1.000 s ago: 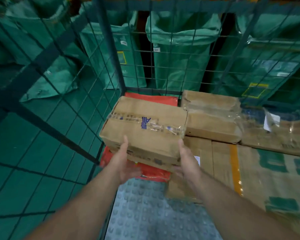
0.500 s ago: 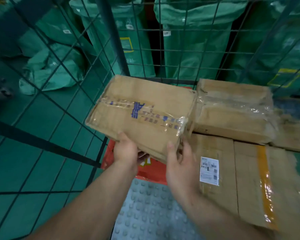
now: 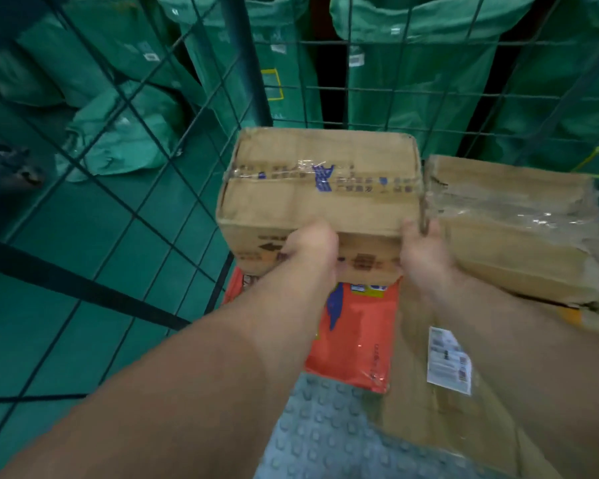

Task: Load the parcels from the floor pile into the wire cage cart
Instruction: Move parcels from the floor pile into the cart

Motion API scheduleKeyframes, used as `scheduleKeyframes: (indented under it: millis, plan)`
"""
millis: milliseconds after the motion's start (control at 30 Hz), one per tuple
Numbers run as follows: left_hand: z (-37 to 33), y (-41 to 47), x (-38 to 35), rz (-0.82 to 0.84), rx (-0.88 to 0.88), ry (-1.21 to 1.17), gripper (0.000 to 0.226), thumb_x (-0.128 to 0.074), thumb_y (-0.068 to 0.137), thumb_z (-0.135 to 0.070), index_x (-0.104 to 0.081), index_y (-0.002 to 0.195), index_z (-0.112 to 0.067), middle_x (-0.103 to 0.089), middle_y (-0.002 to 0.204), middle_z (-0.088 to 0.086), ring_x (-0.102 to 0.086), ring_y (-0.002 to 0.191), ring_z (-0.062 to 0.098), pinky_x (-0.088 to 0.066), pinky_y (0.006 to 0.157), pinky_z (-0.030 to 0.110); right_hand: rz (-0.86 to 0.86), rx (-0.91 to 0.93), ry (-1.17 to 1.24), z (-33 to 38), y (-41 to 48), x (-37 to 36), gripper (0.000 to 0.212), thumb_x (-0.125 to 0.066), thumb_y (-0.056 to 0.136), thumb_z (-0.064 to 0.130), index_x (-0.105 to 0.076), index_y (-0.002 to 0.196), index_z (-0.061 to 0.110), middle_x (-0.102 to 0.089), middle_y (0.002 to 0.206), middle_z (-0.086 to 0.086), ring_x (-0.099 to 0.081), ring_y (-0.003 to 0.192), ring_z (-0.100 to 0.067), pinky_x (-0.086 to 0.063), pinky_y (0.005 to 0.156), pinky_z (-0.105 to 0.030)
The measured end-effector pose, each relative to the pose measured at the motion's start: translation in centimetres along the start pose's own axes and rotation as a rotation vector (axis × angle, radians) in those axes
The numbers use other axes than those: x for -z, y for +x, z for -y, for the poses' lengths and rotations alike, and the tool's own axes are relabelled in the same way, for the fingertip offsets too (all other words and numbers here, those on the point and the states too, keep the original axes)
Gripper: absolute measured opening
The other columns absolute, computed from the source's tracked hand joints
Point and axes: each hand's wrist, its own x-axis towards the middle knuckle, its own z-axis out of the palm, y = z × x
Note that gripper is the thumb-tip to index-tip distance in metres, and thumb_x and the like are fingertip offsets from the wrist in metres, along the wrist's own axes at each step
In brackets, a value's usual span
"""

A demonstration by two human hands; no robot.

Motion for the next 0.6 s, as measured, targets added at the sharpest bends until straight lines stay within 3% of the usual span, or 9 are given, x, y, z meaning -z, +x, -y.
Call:
scheduleKeyframes:
  millis: [33,67,100,133,167,267,333,467,600]
  plan:
    - [0.6,-1.0,0.9,-0.001,-0.084,0.112,0.06,-0.065,0.094,-0.048,-0.052,0.136,-0.007,-0.06,0.13,0.009,-0.063,0.119,0.03,-0.056,0.098,0.045,-0.016,0.008,-0.001,-0.2,0.1,-0.4,0.027,-0.046,0.102,0.052,-0.049,0.117,0.03,-0.063,0.102,0.0,-0.066,0.1,-0.035,-0.056,0.091,-0.057]
    - [1.1,-1.2,1.0,0.031,-0.225,0.416,0.064,-0.067,0.094,-0.049,-0.049,0.137,-0.006,-0.056,0.13,0.009,-0.06,0.122,0.03,-0.054,0.101,0.044,-0.037,0.01,-0.01,-0.4,0.2,-0.5,0.033,-0.044,0.102,0.053,-0.05,0.123,0.029,-0.064,0.108,-0.002,-0.066,0.102,-0.036,-0.057,0.092,-0.057]
    - [0.9,-1.6,1.1,0.051,-0.251,0.43,0.064,-0.064,0.095,-0.049,-0.046,0.139,-0.006,-0.053,0.129,0.008,-0.059,0.12,0.029,-0.054,0.102,0.044,-0.063,0.012,-0.01,-0.6,0.1,-0.6,0.039,-0.043,0.1,0.056,-0.051,0.127,0.028,-0.065,0.114,-0.004,-0.066,0.104,-0.036,-0.057,0.092,-0.056]
    - [0.3,-1.7,0.9,0.023,-0.1,0.143,0.061,-0.06,0.097,-0.049,-0.047,0.139,-0.006,-0.054,0.125,0.006,-0.061,0.113,0.027,-0.056,0.099,0.043,-0.095,0.016,-0.001,-0.6,0.0,-0.7,0.044,-0.041,0.098,0.057,-0.052,0.129,0.028,-0.065,0.119,-0.006,-0.066,0.106,-0.037,-0.056,0.093,-0.056]
    - [-0.1,-1.1,0.7,0.017,-0.069,0.047,0.057,-0.056,0.098,-0.048,-0.05,0.138,-0.008,-0.058,0.121,0.005,-0.064,0.105,0.025,-0.059,0.093,0.044,-0.133,0.02,0.009,-0.5,-0.5,-0.8,0.046,-0.04,0.097,0.055,-0.054,0.131,0.027,-0.065,0.121,-0.006,-0.065,0.108,-0.036,-0.055,0.096,-0.054]
    - [1.2,-0.4,1.7,0.037,0.063,-0.031,0.049,-0.06,0.094,-0.046,-0.056,0.129,-0.012,-0.067,0.116,0.007,-0.071,0.096,0.027,-0.065,0.067,0.044,-0.234,0.058,0.01,-0.2,-2.6,-1.1,0.039,-0.038,0.107,0.035,-0.056,0.134,0.014,-0.059,0.117,0.0,-0.056,0.113,-0.025,-0.038,0.097,-0.025]
    - [2.4,-0.6,2.6,0.088,0.025,-0.086,0.052,-0.065,0.093,-0.05,-0.052,0.133,-0.018,-0.067,0.12,0.005,-0.071,0.099,0.025,-0.064,0.061,0.043,-0.317,0.08,0.021,-1.0,-5.3,-1.5,0.033,-0.037,0.107,0.025,-0.058,0.128,0.01,-0.062,0.117,-0.007,-0.054,0.114,-0.031,-0.037,0.089,-0.029]
    - [1.3,0.8,3.5,0.094,-0.109,-0.019,0.044,-0.069,0.094,-0.045,-0.053,0.129,-0.023,-0.064,0.122,-0.001,-0.066,0.106,0.025,-0.064,0.073,0.052,-0.339,0.131,-0.003,-2.8,-6.4,-2.5,0.024,-0.035,0.106,0.033,-0.043,0.093,0.015,-0.058,0.096,-0.014,-0.052,0.094,-0.036,-0.037,0.079,-0.037]
    - [-3.0,4.3,3.2,0.021,-0.154,0.082,0.085,-0.086,0.058,-0.053,-0.048,0.131,-0.028,-0.064,0.126,0.006,-0.069,0.099,0.037,-0.06,0.052,0.056,-0.269,0.189,-0.035,0.7,-1.7,-2.7,0.034,-0.034,0.108,0.041,-0.053,0.102,0.013,-0.061,0.1,-0.014,-0.058,0.091,-0.035,-0.049,0.086,-0.044]
